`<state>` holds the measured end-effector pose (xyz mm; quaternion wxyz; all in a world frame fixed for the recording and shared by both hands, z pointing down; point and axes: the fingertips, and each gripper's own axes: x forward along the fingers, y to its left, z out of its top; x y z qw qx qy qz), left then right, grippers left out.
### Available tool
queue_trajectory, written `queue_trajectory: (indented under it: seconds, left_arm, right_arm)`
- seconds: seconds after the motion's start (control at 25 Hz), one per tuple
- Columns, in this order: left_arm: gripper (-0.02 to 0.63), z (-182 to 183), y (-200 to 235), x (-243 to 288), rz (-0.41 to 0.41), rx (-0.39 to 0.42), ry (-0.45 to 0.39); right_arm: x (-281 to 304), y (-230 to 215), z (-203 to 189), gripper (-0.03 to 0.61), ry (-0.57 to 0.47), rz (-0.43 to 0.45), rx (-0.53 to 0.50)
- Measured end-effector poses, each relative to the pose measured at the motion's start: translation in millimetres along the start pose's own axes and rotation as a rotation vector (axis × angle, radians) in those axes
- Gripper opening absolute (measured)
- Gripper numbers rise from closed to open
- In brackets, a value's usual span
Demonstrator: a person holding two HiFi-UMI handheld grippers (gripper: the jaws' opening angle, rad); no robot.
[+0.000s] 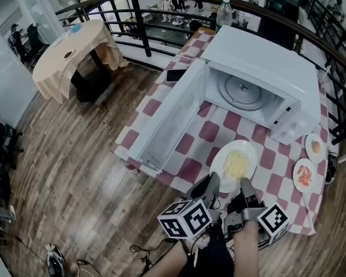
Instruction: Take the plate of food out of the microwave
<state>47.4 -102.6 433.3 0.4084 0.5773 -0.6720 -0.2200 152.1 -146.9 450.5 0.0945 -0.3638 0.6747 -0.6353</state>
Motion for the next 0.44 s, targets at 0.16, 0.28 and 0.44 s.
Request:
queue_trajectory:
  seconds: [0.16, 0.28, 0.44]
  left_arm:
    - [0.063, 0, 1, 5, 0.004, 0.0, 0.001]
    - [0.064, 1, 2, 10, 0.01, 0.0, 0.003]
    - [0.064, 1, 1, 17, 0.013, -0.002, 0.005]
  right_arm:
    - [5, -1, 3, 0.028, 0.003, 0.0, 0.001]
    - [9, -2, 6, 0.028, 0.007, -0.006, 0.003]
    - [14, -2, 12, 0.028, 0.013, -0.002, 0.003]
